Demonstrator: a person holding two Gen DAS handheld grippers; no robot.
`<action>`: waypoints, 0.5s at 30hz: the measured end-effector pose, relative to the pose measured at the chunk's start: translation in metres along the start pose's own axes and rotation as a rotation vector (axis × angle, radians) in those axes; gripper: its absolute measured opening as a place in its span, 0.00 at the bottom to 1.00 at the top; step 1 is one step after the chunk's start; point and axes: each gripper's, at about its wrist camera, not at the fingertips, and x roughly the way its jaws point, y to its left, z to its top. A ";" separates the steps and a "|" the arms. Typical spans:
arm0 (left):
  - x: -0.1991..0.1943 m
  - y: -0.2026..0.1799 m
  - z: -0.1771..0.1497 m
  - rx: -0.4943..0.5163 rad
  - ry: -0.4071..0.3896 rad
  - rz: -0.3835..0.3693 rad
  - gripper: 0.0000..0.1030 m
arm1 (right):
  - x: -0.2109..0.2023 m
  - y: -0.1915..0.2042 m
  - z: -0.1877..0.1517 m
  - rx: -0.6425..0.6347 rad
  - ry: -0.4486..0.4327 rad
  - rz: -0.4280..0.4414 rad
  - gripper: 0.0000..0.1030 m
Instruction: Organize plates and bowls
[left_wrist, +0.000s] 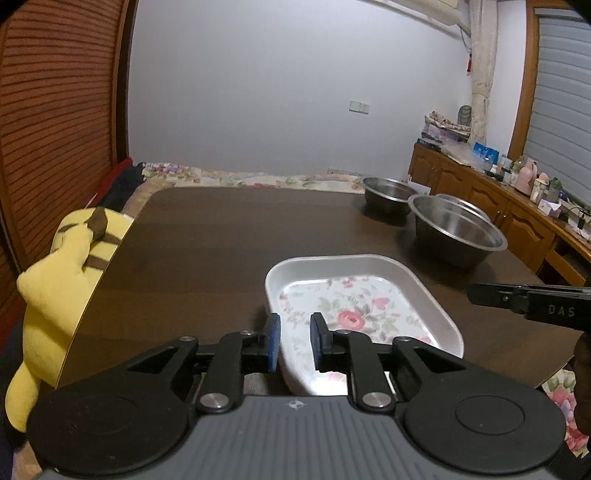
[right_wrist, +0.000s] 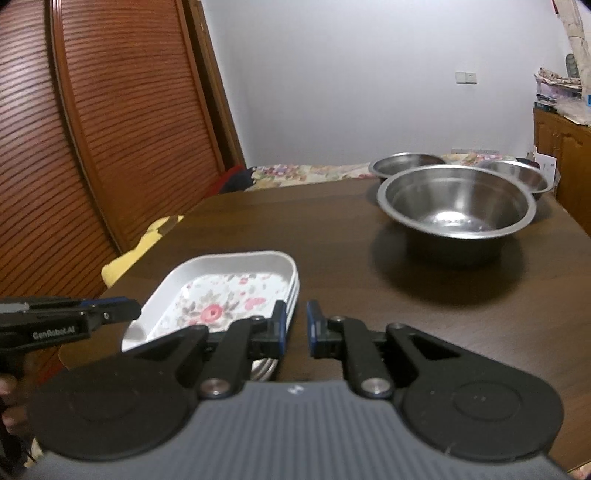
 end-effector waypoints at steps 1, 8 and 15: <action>0.000 -0.003 0.003 0.008 -0.005 0.000 0.21 | -0.003 -0.002 0.002 -0.002 -0.007 -0.003 0.13; 0.009 -0.030 0.025 0.053 -0.033 -0.026 0.30 | -0.023 -0.031 0.016 -0.025 -0.062 -0.063 0.13; 0.035 -0.065 0.050 0.093 -0.052 -0.073 0.34 | -0.028 -0.077 0.031 -0.014 -0.089 -0.160 0.36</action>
